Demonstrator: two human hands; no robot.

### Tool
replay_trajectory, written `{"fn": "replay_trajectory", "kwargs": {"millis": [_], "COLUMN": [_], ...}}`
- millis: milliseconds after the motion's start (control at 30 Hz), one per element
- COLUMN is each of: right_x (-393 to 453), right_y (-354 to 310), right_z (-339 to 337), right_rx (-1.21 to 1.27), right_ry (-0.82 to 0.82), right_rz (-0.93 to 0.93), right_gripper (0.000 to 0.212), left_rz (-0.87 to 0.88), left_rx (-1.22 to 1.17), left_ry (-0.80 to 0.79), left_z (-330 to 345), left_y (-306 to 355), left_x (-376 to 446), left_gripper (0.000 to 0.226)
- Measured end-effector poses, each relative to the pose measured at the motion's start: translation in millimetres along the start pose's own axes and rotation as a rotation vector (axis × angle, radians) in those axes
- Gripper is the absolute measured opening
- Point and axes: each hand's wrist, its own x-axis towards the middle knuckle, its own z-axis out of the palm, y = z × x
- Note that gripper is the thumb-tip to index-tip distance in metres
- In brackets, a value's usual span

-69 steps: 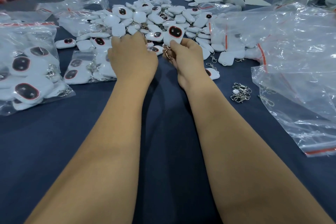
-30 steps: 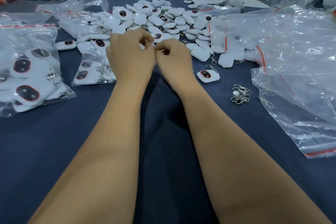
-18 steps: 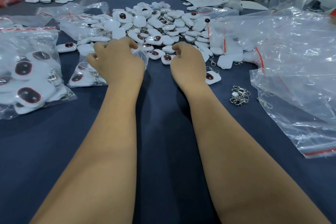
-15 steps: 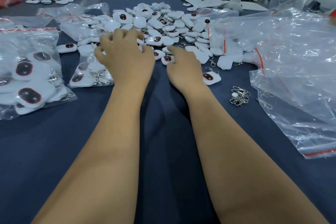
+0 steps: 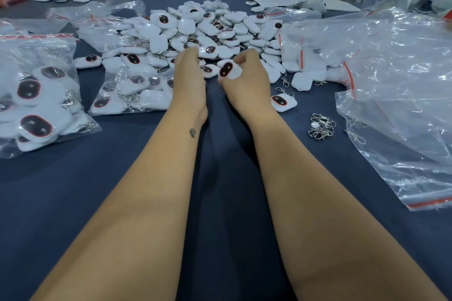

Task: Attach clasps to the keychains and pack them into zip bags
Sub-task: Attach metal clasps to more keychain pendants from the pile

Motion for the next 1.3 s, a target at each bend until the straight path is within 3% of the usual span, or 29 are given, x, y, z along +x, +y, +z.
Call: {"fn": "replay_trajectory", "kwargs": {"millis": [100,200,367,567,733,933,1300], "right_x": [-0.9,-0.9,1.3,1.2,4.6,6.3,3.5], "right_y": [-4.6,-4.6,-7.5,-8.1,-5.5,-3.3,-12.0], "right_z": [2.5,4.2,0.9,-0.4,0.7,-0.2,-4.6], "right_rx": [0.4,0.575,0.551,0.609,0.657,0.656,0.754], "right_ry": [-0.004,-0.084,-0.257,-0.266,-0.268,-0.25,-0.283], "right_rz": [0.081,0.116,0.103,0.145,0.172,0.182,0.246], "right_gripper": [0.035,0.029,0.025,0.019,0.028,0.031,0.018], "left_rz": [-0.021,-0.031,0.03,0.05,-0.066,-0.007,0.021], "left_rx": [0.061,0.189,0.217,0.182,0.11,0.204,0.222], "left_ry": [-0.024,-0.156,-0.145,-0.187,-0.208,-0.299,-0.22], "left_z": [-2.2,-2.5,-5.4,-6.2,-3.6,-4.0,-6.6], "left_y": [-0.4,-2.2,-3.6,-5.3,-3.5,-5.2,-7.4], "left_x": [4.4,3.4,5.4,5.7,9.1,8.1,9.3], "left_gripper": [0.02,0.021,0.033,0.029,0.021,0.031,0.032]}}
